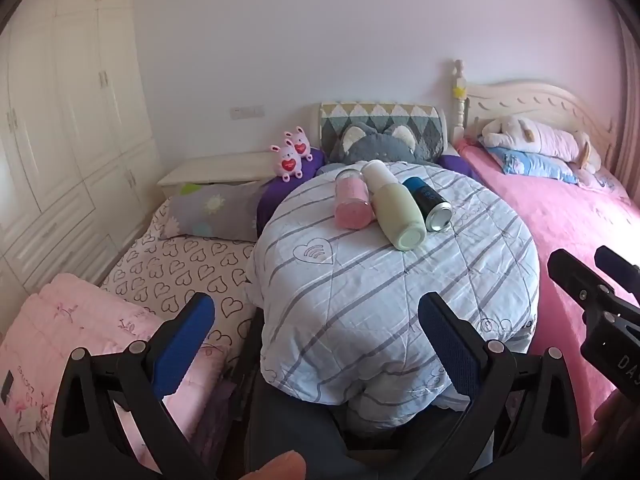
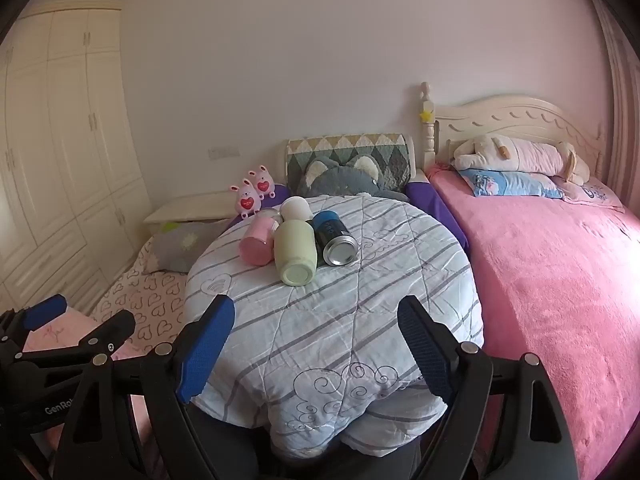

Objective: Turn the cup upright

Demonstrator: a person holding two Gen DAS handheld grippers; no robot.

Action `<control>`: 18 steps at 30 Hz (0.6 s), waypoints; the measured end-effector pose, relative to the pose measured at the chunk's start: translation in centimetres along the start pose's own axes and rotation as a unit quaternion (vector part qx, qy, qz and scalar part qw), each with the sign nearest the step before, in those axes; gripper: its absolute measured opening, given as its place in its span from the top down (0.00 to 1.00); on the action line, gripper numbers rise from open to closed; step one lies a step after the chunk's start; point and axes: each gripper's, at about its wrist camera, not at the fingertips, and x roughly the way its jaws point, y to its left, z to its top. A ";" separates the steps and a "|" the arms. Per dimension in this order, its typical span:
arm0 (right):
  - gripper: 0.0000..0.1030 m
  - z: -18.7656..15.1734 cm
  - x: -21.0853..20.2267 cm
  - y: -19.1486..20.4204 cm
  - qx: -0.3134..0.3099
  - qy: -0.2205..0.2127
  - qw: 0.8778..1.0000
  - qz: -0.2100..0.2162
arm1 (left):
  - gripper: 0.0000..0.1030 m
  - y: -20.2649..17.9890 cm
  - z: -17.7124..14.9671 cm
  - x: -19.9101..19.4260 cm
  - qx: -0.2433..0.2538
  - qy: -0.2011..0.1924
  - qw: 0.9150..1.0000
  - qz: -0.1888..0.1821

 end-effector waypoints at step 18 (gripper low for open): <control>0.18 -0.2 0.1 0.2 -0.005 0.005 1.000 -0.003 | 0.00 0.0 0.0 0.0 0.000 -0.002 1.000 0.001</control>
